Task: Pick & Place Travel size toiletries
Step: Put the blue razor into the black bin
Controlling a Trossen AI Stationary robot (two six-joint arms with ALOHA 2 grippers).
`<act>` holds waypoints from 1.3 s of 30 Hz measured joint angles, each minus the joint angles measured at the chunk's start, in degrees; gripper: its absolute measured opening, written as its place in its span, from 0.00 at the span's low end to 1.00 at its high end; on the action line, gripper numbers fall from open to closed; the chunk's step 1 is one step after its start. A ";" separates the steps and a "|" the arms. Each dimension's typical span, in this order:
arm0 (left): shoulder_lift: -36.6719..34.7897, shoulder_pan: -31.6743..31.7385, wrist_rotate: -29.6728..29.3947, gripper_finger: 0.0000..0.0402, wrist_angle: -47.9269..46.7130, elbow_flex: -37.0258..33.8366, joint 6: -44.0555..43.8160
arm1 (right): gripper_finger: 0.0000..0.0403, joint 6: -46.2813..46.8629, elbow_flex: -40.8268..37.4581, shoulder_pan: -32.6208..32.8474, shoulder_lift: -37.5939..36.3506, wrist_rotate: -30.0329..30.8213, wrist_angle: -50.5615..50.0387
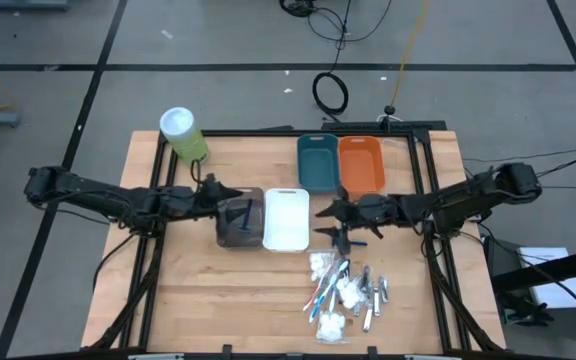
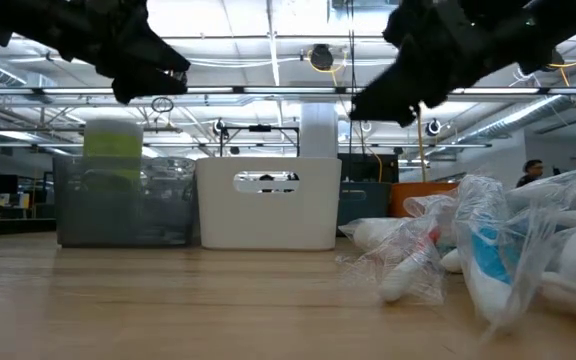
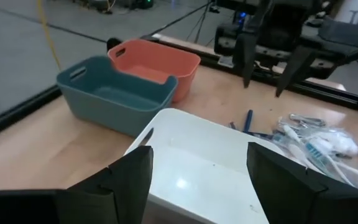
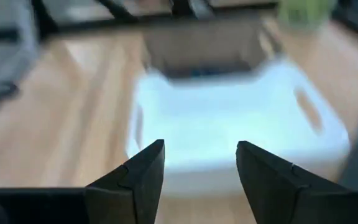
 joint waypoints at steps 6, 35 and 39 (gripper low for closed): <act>0.26 -0.26 -0.02 0.62 -0.20 0.00 2.65 | 0.47 10.16 -0.02 5.04 -0.62 7.64 -18.59; 0.57 -0.15 -0.15 0.64 -1.79 0.00 4.24 | 0.35 26.34 -5.95 12.70 4.46 12.05 -30.21; 0.57 -0.15 -0.15 0.64 -1.79 0.00 4.19 | 0.27 26.37 -7.26 12.72 4.38 12.06 -28.12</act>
